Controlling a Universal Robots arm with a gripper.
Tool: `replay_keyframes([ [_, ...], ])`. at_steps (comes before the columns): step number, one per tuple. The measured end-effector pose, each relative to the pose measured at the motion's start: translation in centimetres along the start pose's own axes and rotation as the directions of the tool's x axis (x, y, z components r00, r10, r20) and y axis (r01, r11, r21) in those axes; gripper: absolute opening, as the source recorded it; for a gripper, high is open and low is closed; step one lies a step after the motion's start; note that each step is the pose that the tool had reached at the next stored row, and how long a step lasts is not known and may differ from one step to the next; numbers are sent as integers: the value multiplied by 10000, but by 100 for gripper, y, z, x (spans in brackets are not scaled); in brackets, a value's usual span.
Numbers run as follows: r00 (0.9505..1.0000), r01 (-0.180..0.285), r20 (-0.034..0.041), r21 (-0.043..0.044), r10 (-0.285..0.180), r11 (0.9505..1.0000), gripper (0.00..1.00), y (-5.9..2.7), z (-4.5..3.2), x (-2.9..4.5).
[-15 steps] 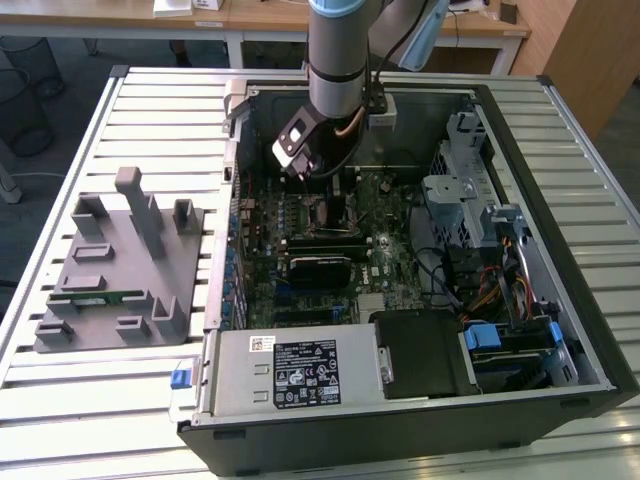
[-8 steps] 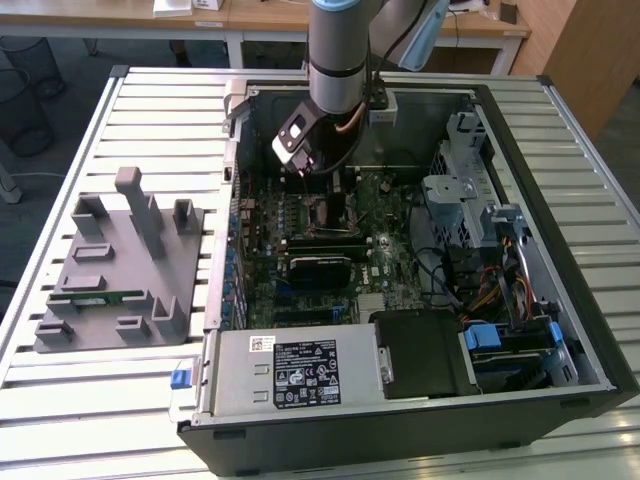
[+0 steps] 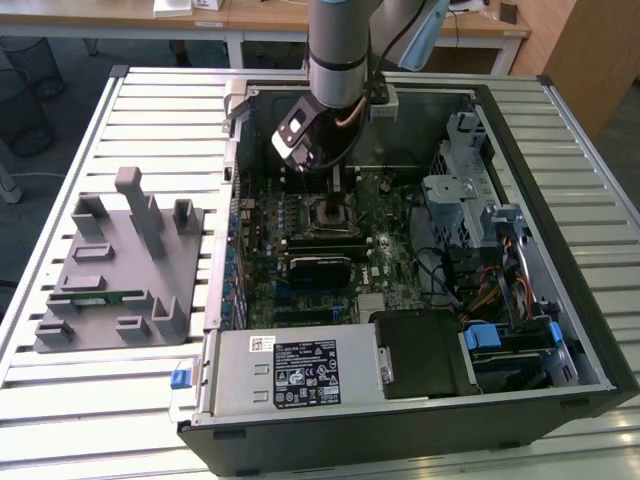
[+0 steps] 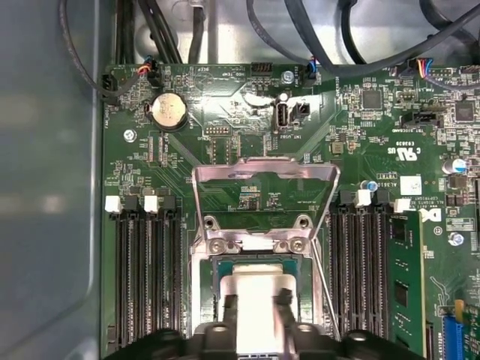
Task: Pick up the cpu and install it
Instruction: 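Place the cpu into insertion slot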
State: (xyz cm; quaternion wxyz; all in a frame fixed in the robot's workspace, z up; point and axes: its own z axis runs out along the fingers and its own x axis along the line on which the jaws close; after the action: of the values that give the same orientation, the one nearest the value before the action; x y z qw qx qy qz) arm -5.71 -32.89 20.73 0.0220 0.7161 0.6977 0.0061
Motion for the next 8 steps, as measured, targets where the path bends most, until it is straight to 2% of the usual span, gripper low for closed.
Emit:
replay_keyframes([
  [3,10000,0,-1,-1,0,10000,18,1,-19,0],
  [4,10000,0,0,0,0,10000,18,1,-26,0],
  [5,10000,-1,0,0,1,10000,12,1,-31,-1],
  [8,10000,-1,-1,-1,1,10000,11,2,-45,-1],
])
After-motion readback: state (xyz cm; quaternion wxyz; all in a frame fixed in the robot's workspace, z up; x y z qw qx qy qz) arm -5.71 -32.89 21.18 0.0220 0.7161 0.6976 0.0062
